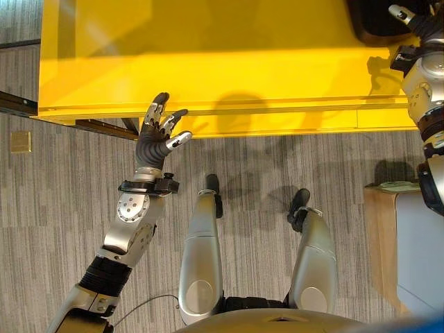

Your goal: Move parts from the plastic box to the shelf.

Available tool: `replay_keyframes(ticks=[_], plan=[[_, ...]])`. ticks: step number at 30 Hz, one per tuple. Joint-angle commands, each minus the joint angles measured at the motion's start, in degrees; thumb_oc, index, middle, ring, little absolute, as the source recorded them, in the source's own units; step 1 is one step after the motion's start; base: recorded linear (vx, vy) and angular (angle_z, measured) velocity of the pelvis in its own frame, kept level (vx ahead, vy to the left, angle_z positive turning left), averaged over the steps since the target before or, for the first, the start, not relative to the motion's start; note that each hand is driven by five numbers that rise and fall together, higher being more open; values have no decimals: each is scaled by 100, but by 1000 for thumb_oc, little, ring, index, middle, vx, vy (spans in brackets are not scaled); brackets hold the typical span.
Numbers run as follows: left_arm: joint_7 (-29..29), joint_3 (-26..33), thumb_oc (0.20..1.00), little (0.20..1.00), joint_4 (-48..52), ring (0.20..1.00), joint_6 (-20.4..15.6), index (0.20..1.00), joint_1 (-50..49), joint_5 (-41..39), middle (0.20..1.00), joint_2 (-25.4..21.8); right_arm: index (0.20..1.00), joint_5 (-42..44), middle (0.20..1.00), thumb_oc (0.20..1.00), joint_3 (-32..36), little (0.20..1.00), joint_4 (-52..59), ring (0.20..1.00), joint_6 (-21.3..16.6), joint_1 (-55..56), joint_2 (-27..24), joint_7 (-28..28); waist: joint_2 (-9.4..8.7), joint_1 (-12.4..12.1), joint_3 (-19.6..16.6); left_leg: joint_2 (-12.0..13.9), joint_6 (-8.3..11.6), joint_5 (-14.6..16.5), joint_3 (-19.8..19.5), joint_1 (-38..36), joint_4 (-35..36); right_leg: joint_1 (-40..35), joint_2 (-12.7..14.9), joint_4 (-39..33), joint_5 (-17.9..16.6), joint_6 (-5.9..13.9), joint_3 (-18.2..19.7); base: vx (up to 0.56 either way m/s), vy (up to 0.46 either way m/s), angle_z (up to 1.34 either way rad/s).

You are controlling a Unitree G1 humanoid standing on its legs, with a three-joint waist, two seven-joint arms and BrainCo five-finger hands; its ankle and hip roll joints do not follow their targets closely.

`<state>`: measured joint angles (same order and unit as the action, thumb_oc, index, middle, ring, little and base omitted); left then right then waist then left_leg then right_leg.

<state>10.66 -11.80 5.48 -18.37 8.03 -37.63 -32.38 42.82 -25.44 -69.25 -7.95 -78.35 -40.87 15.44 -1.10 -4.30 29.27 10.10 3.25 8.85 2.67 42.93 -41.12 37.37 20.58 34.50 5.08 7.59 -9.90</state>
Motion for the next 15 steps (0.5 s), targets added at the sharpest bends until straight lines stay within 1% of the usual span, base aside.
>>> replay_keyframes(ticks=[1,15], plan=[[3,-252,1000,1000,-65,1000,224,1000,-376,-41,1000,-16,1000,234,1000,1000,142,1000,295,1000,-259,137,70,-12,-17,-26,51,273,363,-208,-504,7,523,-315,-57,764,796,-111,5,0,0,0],[24,-192,1000,1000,-57,1000,225,1000,-458,-55,1000,-19,1000,297,1000,1000,232,1000,843,1000,-346,438,148,-3,-67,9,51,278,356,-180,-512,8,482,-341,-67,757,788,-119,22,0,0,0]])
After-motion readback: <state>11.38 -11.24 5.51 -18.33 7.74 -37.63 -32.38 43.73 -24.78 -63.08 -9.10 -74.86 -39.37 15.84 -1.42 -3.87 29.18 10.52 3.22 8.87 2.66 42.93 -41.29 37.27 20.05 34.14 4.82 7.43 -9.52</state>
